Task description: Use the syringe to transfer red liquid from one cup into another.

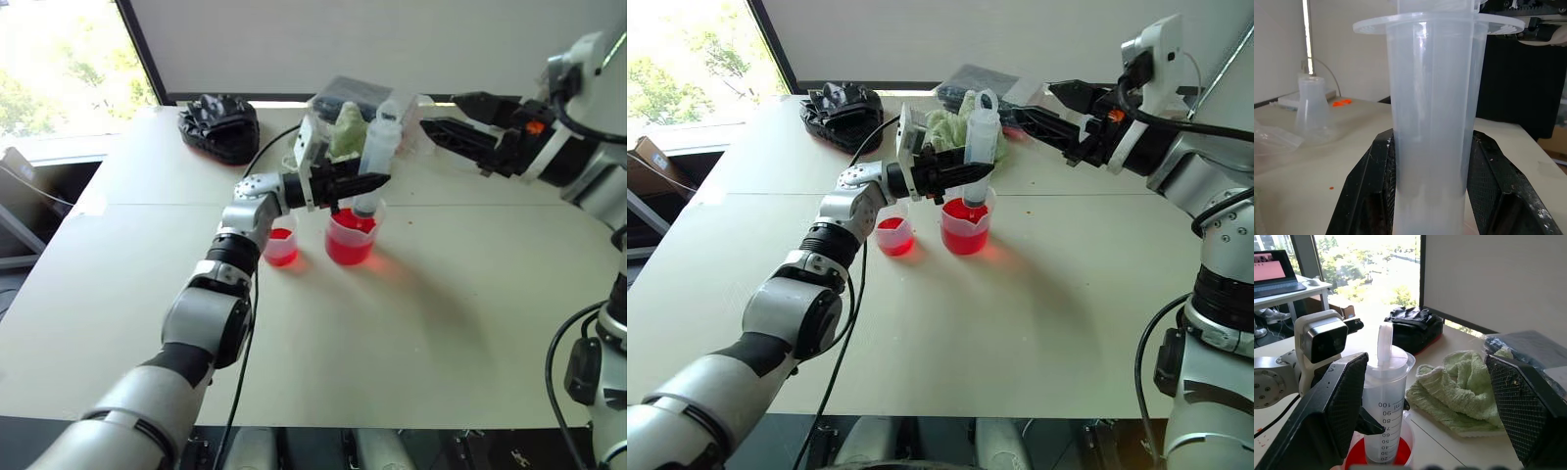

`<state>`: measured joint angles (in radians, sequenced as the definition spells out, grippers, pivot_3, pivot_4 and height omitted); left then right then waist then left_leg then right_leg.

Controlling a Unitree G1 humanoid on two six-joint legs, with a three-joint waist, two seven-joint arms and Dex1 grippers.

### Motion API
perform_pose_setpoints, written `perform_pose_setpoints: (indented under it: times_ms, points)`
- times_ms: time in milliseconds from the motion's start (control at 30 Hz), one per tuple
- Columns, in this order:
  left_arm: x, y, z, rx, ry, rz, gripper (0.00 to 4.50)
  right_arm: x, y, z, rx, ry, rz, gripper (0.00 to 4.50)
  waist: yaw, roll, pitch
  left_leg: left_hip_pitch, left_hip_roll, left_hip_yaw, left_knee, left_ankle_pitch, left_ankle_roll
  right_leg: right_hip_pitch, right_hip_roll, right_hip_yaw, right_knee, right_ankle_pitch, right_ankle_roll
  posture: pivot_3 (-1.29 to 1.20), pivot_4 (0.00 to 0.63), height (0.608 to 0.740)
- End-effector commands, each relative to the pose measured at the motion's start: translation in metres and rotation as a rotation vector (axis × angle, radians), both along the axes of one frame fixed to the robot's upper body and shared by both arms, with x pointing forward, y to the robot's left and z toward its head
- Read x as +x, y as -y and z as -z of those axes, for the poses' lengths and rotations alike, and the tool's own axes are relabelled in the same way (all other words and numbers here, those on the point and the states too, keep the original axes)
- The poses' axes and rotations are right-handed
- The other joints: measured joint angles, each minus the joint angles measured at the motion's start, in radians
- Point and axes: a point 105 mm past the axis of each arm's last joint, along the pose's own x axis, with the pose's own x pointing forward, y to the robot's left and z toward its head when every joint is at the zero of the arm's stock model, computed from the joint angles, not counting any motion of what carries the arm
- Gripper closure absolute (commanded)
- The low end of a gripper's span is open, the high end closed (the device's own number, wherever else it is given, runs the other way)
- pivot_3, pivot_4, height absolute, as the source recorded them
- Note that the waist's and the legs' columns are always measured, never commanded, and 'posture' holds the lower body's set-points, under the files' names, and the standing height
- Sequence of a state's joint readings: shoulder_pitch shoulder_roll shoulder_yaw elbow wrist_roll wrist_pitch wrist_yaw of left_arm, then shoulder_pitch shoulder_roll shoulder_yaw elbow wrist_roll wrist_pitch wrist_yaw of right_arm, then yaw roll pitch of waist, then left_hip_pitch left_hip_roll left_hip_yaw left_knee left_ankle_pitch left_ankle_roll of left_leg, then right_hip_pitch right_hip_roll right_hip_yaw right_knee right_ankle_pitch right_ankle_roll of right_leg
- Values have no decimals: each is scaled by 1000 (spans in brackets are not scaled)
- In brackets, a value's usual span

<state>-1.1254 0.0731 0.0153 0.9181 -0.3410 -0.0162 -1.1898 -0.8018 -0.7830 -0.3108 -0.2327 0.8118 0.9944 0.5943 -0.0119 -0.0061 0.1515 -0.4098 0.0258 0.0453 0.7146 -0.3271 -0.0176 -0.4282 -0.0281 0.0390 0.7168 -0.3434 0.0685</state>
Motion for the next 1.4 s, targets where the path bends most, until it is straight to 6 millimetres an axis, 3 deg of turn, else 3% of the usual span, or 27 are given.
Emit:
perform_pose_setpoints:
  times_ms: [33, 633, 1400]
  points:
    - [-2, -2, -12, -22, 91, -21, 3105, -9, -6, -16, 5, 61, -28, 505, 0, 0, 0, 0, 0, 0, 0, 0, 0, 0, 0, 0, 0, 0, 0, 0, 150, 724]
    - [-3, -6, 7, 37, 109, -41, 3105, 1, -15, -3, 5, -21, 9, 505, 0, 0, 0, 0, 0, 0, 0, 0, 1, 0, 0, 0, 0, 0, 0, 0, 150, 724]
    - [-3, -6, 10, 39, 91, -48, 3105, 9, -56, 14, 66, -85, -2, 505, -1, 0, 0, 0, 0, 0, 0, 0, 1, 0, 0, 0, 0, 0, 0, 0, 150, 724]
